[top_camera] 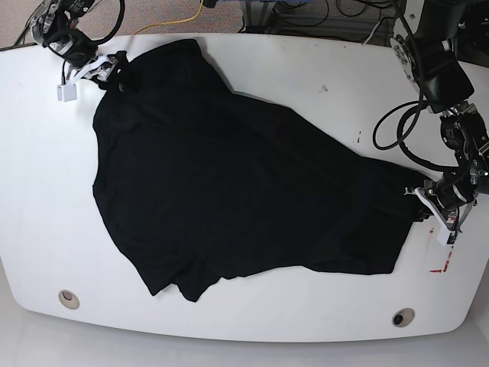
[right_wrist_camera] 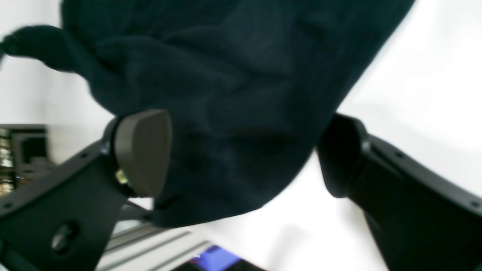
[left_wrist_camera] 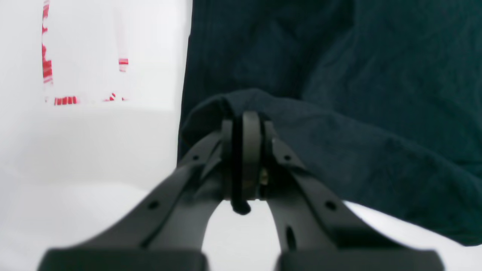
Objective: Layout the t-shirt on the table in an organized manner, then fold the t-shirt properly
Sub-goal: 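Hold both grippers and stretch the shirt taut diagonally between them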
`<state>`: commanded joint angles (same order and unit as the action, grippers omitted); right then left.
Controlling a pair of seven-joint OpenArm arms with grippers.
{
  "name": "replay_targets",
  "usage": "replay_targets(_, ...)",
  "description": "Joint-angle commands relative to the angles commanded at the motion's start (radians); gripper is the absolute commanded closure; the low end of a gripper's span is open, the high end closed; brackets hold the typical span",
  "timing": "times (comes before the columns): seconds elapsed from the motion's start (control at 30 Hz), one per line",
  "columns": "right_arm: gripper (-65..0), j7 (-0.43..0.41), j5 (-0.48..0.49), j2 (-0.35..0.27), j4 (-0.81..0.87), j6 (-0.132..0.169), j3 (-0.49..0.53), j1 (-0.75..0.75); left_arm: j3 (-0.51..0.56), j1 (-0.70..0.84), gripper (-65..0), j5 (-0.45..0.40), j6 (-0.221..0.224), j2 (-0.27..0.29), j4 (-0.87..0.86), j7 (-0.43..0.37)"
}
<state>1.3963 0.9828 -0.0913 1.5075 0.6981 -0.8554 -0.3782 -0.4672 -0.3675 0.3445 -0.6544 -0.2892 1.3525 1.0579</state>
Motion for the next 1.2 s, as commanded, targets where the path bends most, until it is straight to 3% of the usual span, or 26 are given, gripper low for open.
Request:
replay_targets(0.37,-57.4,0.000,0.000,0.035,0.002,0.000,0.078,-0.006,0.000,0.000,0.0,0.000,0.000,0.000,0.000,0.000)
replay_targets(0.47,-49.1,0.000,0.000,0.037,0.002,0.000,0.080,-0.003,0.000,0.000,0.0,0.000,0.000,0.000,0.000,0.000)
replay_targets(0.73,-14.3,-0.002,-0.002,0.032,0.002,0.000,0.081,0.005,0.002,0.002,0.0,0.000,0.000,0.000,0.002,0.000)
replay_targets(0.87,-1.9,-0.001,-0.002,0.031,0.017,0.000,0.080,0.003,0.002,0.003,0.0,-0.002,0.000,-0.002,0.023,0.000)
replay_targets(1.2,0.0,0.000,0.023,0.034,0.249,0.000,0.080,-0.071,0.005,0.074,0.0,-0.002,0.000,0.002,0.137,0.003)
